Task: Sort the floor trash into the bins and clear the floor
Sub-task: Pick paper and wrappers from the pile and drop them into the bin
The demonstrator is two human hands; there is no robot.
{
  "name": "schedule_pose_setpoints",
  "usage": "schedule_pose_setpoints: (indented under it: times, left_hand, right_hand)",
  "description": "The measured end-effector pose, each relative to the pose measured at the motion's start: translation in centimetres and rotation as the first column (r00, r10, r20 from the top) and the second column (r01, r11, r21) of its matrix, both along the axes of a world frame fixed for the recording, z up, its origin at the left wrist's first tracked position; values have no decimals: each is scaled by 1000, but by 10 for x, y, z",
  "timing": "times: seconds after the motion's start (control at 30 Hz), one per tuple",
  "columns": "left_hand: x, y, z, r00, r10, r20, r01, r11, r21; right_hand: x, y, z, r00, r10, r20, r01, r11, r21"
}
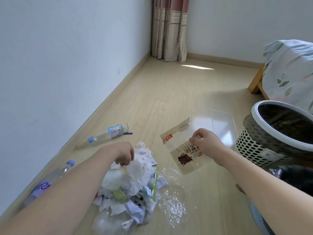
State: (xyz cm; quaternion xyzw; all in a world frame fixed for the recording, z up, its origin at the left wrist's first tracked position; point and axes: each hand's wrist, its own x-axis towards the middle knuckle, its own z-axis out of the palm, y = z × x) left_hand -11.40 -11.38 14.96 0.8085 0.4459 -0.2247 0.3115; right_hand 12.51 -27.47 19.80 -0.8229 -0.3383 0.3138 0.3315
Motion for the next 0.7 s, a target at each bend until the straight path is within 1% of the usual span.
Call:
schedule_pose_setpoints:
  times: [0.1, 0.17, 0.27, 0.33, 0.4, 0.5, 0.53, 0.7]
  left_hand:
    - [-1, -7, 0, 1000, 8, -10, -7, 997, 81]
    - [0, -14, -4, 998, -23, -50, 30, 989, 142]
    - [8, -27, -16, 991, -96, -88, 115, 962, 249]
    - [15, -35, -26, 990, -116, -75, 131, 961, 244]
    - [19, -41, -35, 988, -109, -110, 134, 955, 265]
    - [21, -41, -46, 965, -146, -218, 228, 877, 424]
    - [20, -39, -46, 958, -154, -241, 251, 856, 451]
    - [9, -34, -37, 953, -203, -224, 286, 846, 450]
  right_hand:
    - [1, 0, -5, 998, -9, -57, 9, 1000, -7]
    - [1, 1, -10, 995, -37, -97, 37, 999, -3]
    - [0, 0, -17, 998, 29, -50, -31, 999, -39]
    - [2, -1, -18, 998, 50, -27, -51, 998, -48]
    - [4, -1, -17, 999, 43, -26, -44, 998, -47]
    - [5, -1, -17, 999, 45, -17, -46, 997, -53]
    - [4, -1, -18, 999, 52, -6, -52, 997, -60]
    - [-1, -1, -15, 995, 91, 35, -88, 992, -88]
